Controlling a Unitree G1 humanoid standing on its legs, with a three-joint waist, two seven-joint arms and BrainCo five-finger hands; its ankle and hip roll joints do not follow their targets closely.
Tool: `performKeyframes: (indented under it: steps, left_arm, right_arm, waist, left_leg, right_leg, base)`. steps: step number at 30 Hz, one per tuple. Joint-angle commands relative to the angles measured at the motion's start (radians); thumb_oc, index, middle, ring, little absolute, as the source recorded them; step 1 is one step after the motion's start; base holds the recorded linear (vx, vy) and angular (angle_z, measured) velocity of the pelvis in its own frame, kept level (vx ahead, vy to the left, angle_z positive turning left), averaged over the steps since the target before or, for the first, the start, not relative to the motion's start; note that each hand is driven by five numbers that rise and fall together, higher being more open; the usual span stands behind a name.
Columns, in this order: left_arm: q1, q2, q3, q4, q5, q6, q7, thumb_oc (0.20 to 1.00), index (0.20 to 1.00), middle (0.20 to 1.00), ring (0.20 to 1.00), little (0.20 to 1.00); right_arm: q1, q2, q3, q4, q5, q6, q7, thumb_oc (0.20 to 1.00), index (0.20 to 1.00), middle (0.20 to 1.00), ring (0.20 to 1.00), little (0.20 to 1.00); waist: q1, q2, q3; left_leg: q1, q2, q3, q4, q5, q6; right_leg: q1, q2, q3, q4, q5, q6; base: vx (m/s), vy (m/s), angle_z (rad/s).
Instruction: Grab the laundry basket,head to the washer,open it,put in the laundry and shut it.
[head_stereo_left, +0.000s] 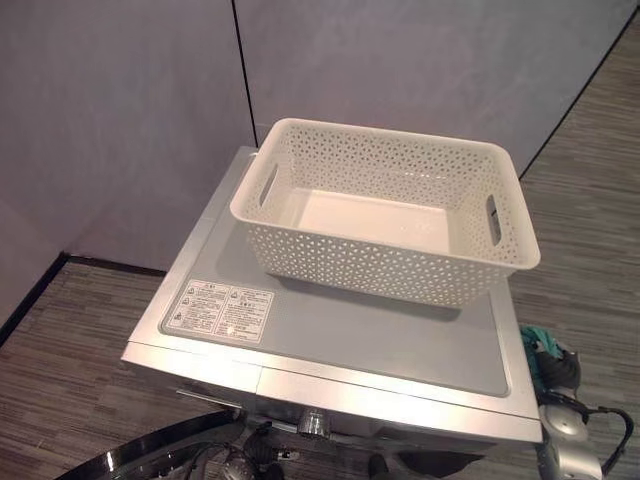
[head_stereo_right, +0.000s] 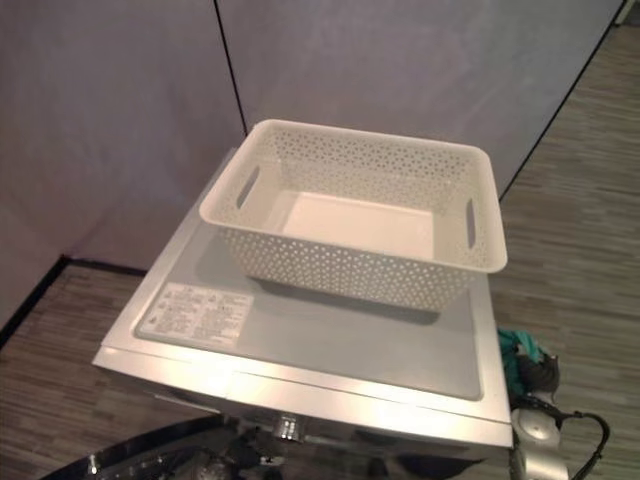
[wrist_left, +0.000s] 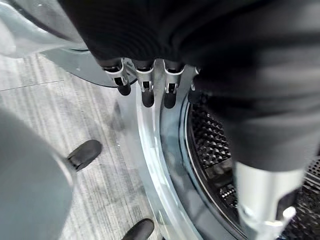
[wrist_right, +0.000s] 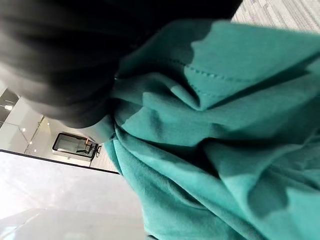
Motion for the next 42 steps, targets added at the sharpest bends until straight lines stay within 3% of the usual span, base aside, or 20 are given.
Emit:
performKeyframes:
  steps: [1, 7, 18, 27, 29, 32, 36, 39, 42]
  left_arm:
    - [-0.074, -0.01, 0.013, 0.071, 0.003, -0.019, 0.016, 1.0, 1.0, 1.0, 1.0, 1.0]
    - [-0.065, -0.009, 0.031, 0.085, 0.003, -0.022, 0.014, 1.0, 1.0, 1.0, 1.0, 1.0]
    - [-0.049, 0.013, 0.051, 0.084, 0.002, -0.026, 0.024, 1.0, 1.0, 1.0, 1.0, 1.0]
    - [-0.082, 0.024, 0.025, 0.068, -0.004, -0.034, 0.033, 1.0, 1.0, 1.0, 1.0, 1.0]
    - [-0.092, 0.04, 0.027, 0.046, -0.03, -0.032, 0.045, 1.0, 1.0, 1.0, 1.0, 1.0]
    - [-0.066, 0.049, 0.043, 0.037, -0.044, -0.03, 0.045, 1.0, 1.0, 1.0, 1.0, 1.0]
    - [-0.021, 0.062, 0.07, 0.024, -0.067, -0.035, 0.038, 1.0, 1.0, 1.0, 1.0, 1.0]
    - [-0.006, 0.071, 0.085, 0.016, -0.069, -0.042, 0.048, 1.0, 1.0, 1.0, 1.0, 1.0]
    - [-0.001, 0.07, 0.085, 0.02, -0.07, -0.042, 0.049, 1.0, 1.0, 1.0, 1.0, 1.0]
  right_arm:
    - [-0.058, 0.03, 0.064, -0.025, -0.021, -0.054, 0.058, 0.2, 0.2, 0.2, 0.2, 0.2]
    - [0.005, 0.066, 0.143, 0.02, -0.056, -0.024, 0.12, 0.2, 0.2, 0.2, 0.2, 0.2]
    - [0.05, 0.086, 0.147, 0.157, -0.084, -0.009, 0.14, 0.2, 0.2, 0.2, 0.2, 0.2]
    - [-0.006, 0.134, 0.243, 0.232, -0.056, -0.004, 0.176, 0.2, 0.2, 0.2, 0.2, 0.2]
    - [-0.074, 0.132, 0.308, 0.237, -0.036, -0.009, 0.18, 0.2, 0.2, 0.2, 0.2, 0.2]
    - [-0.09, 0.132, 0.344, 0.234, -0.031, -0.015, 0.198, 0.2, 0.2, 0.2, 0.2, 0.2]
    - [-0.11, 0.143, 0.396, 0.247, -0.024, -0.023, 0.222, 0.2, 0.2, 0.2, 0.2, 0.2]
    - [-0.134, 0.144, 0.452, 0.216, -0.034, -0.027, 0.234, 0.2, 0.2, 0.2, 0.2, 0.2]
    - [-0.137, 0.132, 0.469, 0.193, -0.036, -0.03, 0.243, 0.2, 0.2, 0.2, 0.2, 0.2]
  waist:
    - [0.042, -0.007, 0.002]
    - [0.035, -0.007, 0.004]
    - [0.018, -0.007, 0.007]
    - [0.013, -0.023, 0.057]
    - [0.041, 0.01, 0.099]
    - [0.069, 0.034, 0.1]
    - [0.123, 0.022, 0.063]
    - [0.178, -0.014, 0.032]
    - [0.186, -0.017, 0.032]
  left_leg:
    - [0.112, 0.033, -0.025, 0.013, -0.186, -0.018]
    - [0.11, 0.035, -0.019, 0.013, -0.182, -0.022]
    - [0.105, 0.027, -0.01, 0.013, -0.176, -0.02]
    - [0.056, -0.017, 0.006, 0.013, -0.158, 0.002]
    - [0.012, 0.014, 0.034, 0.013, -0.114, 0.018]
    - [-0.013, 0.034, 0.046, 0.013, -0.083, 0.029]
    - [-0.057, 0.034, 0.055, 0.013, -0.047, 0.025]
    - [-0.099, 0.06, 0.093, 0.013, -0.016, 0.0]
    - [-0.108, 0.09, 0.102, 0.013, 0.005, -0.019]
  right_leg:
    - [-0.101, -0.09, -0.06, 0.066, 0.097, 0.043]
    - [-0.103, -0.087, -0.057, 0.065, 0.097, 0.042]
    - [-0.111, -0.094, -0.045, 0.062, 0.109, 0.049]
    - [-0.22, -0.128, 0.007, 0.087, 0.21, 0.08]
    - [-0.233, -0.069, -0.006, 0.25, 0.077, 0.036]
    - [-0.199, -0.018, -0.03, 0.394, -0.05, -0.003]
    - [-0.089, 0.016, -0.048, 0.388, -0.11, -0.018]
    - [0.006, 0.006, -0.06, 0.193, -0.105, -0.018]
    - [0.027, 0.025, -0.055, 0.132, -0.102, -0.024]
  base:
    - [0.0, 0.0, 0.0]
    - [0.0, 0.0, 0.0]
    - [-0.03, 0.015, -0.03]
    - [-0.14, 0.054, -0.08]
    - [-0.36, 0.056, -0.27]
    - [-0.16, 0.011, -0.28]
    - [-0.1, -0.133, -0.24]
    - [-0.15, -0.269, -0.17]
    - [-0.09, -0.245, -0.7]
